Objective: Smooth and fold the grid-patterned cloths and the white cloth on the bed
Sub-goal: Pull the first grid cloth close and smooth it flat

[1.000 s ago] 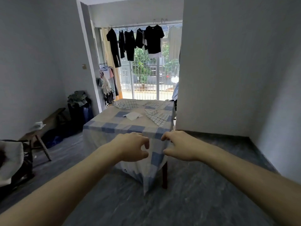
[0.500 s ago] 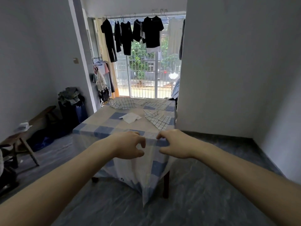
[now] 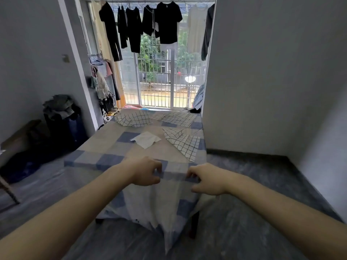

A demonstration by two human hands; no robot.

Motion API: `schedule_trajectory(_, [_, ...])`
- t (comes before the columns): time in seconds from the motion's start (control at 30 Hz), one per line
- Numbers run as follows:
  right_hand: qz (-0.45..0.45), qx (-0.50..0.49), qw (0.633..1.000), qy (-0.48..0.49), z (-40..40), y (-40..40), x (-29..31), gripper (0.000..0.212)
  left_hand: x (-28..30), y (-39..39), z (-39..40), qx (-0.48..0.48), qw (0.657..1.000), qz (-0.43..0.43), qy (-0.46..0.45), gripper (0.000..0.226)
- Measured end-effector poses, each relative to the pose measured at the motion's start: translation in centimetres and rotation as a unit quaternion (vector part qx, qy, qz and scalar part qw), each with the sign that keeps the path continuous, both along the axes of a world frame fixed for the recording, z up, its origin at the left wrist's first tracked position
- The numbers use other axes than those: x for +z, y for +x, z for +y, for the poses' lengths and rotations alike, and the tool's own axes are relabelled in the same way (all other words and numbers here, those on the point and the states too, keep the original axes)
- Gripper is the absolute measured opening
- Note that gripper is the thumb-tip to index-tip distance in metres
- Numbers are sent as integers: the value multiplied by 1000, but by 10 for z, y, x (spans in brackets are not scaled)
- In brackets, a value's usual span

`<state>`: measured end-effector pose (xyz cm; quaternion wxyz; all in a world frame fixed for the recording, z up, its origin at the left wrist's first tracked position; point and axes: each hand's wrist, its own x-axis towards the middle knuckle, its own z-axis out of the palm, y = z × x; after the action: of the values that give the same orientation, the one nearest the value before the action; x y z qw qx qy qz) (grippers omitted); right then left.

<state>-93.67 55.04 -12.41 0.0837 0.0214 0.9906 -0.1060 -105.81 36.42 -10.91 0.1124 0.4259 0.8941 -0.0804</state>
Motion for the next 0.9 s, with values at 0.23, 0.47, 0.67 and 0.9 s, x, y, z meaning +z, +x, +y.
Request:
schedule_trajectory(0.23, [-35, -25, 999, -11, 11, -67, -10, 47, -27, -58, 4, 8, 1000, -26, 4, 38])
schedule_trajectory(0.47, [-54, -16, 998, -11, 28, -154, -22, 46, -36, -132, 8, 41, 997, -68, -6, 40])
schedule_trajectory(0.67, [-19, -16, 998, -55, 53, -262, -29, 45, -19, -225, 26, 62, 996, -55, -30, 38])
schedule_trajectory(0.9, [-52, -55, 994, -82, 105, -346, -63, 45, -36, -315, 58, 54, 994, -71, -56, 35])
